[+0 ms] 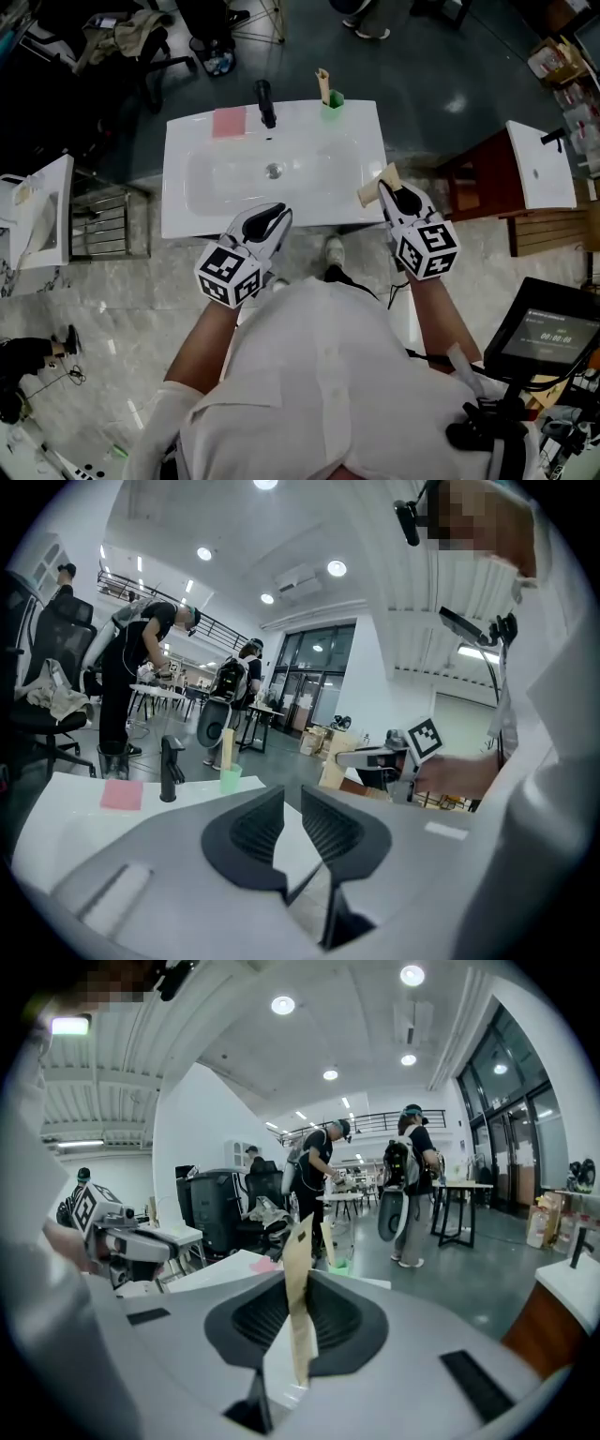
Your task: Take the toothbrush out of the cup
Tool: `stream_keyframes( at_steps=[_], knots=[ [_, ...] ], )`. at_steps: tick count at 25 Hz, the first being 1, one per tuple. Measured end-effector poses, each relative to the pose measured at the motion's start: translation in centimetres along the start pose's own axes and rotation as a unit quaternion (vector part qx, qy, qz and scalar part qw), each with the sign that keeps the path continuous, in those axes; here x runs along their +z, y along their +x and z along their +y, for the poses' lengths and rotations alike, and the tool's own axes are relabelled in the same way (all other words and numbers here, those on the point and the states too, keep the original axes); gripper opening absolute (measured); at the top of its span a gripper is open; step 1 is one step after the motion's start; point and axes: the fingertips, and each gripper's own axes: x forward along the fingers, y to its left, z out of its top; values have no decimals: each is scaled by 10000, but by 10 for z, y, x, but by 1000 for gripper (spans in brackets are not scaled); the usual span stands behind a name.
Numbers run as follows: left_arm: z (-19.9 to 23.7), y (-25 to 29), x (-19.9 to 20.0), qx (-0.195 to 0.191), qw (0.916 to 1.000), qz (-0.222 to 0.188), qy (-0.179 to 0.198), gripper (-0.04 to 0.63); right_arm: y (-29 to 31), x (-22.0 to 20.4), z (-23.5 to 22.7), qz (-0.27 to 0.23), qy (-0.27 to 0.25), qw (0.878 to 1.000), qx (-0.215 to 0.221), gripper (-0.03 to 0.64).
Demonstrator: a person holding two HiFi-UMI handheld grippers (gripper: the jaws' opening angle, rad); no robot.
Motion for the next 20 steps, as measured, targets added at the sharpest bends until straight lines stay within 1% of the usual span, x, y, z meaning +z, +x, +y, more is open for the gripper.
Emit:
stream_keyframes(
  at_steps=[2, 6, 10, 15, 20],
  knots=[
    [8, 24, 10, 105, 9999, 14, -24, 59, 2, 1, -15, 21, 15, 10000, 61, 49],
    [26, 78, 32, 366, 9993, 73, -43, 90, 10, 6, -47, 115, -3, 9997, 235, 49],
    [48, 122, 48, 714, 9974, 4, -37, 117, 15, 3, -67, 132, -8, 9991, 405, 49],
    [78, 172, 59, 1165, 9931, -56, -71, 130, 14, -3, -98, 110, 2, 9984, 553, 49],
    [114, 211, 67, 1631, 9864, -48, -174, 144, 12, -6, -122, 199, -44, 9972, 722, 49]
  ],
)
